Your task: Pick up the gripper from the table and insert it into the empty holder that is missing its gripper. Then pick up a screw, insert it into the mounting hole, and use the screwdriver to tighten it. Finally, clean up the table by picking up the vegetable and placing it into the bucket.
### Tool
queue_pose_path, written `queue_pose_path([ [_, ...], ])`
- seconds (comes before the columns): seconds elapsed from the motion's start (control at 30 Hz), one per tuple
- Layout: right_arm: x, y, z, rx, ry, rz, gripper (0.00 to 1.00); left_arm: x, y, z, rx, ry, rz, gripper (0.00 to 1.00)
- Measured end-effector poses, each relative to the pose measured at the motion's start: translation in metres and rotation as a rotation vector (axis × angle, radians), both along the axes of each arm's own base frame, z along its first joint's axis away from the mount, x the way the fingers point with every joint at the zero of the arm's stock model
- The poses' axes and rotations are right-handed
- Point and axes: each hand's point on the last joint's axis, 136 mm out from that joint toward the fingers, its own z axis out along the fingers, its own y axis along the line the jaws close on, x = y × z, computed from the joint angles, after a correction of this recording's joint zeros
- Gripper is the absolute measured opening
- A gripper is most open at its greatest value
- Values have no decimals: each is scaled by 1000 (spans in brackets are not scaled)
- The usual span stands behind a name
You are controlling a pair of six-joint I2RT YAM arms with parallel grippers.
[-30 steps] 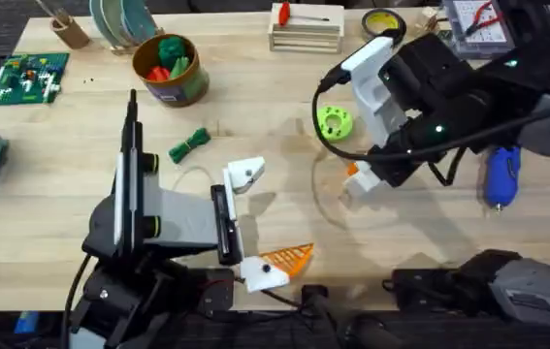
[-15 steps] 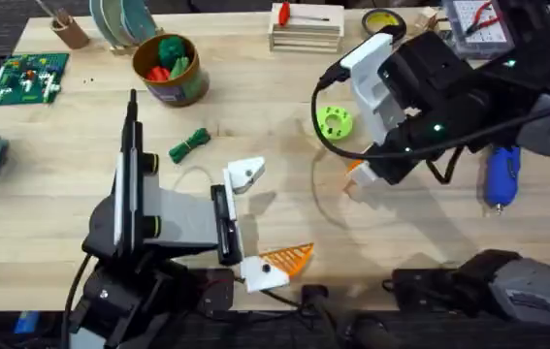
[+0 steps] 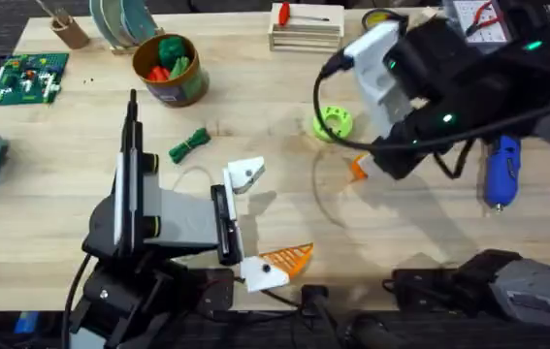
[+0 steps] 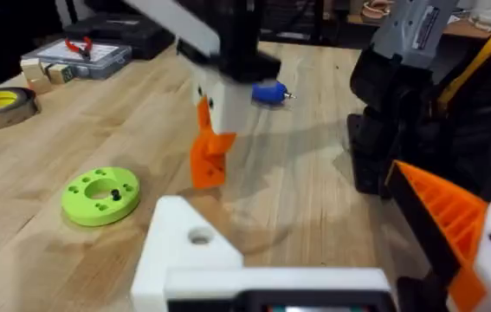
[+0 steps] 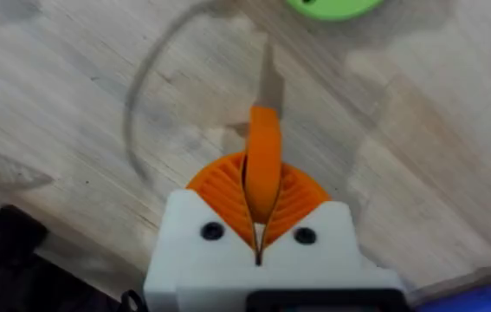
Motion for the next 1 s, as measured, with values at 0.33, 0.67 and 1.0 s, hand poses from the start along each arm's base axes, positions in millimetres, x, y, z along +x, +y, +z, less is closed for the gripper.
queue_pose_path([
  [0.33, 19, 10, 152, 228, -406, -12, 7, 0, 0, 0, 0, 0, 0, 993],
  [0.67, -33, -18, 201, 353, -523, -102, 7, 0, 0, 0, 0, 0, 0, 993],
  [1.0, -55, -3, 182, 766, -555, -283, 7, 4, 1, 0, 1, -3, 23, 992],
])
